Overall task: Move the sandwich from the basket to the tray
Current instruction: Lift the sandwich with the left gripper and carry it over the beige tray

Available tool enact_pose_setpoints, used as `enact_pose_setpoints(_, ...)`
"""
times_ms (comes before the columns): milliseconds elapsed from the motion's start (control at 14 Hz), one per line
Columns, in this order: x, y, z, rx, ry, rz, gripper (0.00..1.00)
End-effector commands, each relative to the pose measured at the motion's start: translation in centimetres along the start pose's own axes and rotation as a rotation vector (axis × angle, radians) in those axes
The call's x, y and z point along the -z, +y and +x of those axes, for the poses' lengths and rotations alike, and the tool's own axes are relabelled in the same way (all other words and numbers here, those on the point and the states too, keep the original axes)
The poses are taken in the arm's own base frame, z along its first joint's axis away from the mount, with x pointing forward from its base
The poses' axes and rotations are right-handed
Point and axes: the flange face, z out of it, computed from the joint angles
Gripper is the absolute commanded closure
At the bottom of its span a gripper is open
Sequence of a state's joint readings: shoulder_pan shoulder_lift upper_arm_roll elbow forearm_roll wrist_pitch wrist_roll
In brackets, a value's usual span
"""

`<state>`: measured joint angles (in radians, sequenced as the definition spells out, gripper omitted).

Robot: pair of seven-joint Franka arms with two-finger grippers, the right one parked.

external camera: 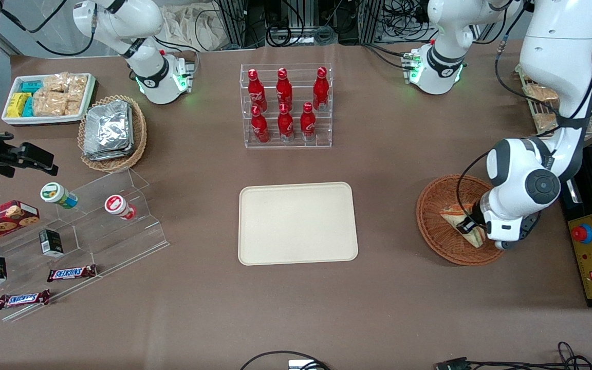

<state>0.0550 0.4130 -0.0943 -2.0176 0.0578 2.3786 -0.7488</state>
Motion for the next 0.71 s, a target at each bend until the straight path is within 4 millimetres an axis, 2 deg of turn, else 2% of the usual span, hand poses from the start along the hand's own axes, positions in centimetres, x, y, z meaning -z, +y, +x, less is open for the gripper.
enact_pose_setpoints(0,2.6,0.4,0.3,-0.009,0.009,0.017,1.0)
enact_pose_setpoints(143,6.4,0.9,0.7,-0.038,0.001,0.043,1.0)
enact_pose_setpoints(357,14.9,2.0,1.3,-0.173,-0.023,0.073,1.0)
enact_pose_setpoints(571,22.6,4.1,0.3,-0.351,-0.056,0.081,1.0)
enact_pose_setpoints(643,24.4,5.5,-1.1,-0.453,-0.069,0.077,1.0)
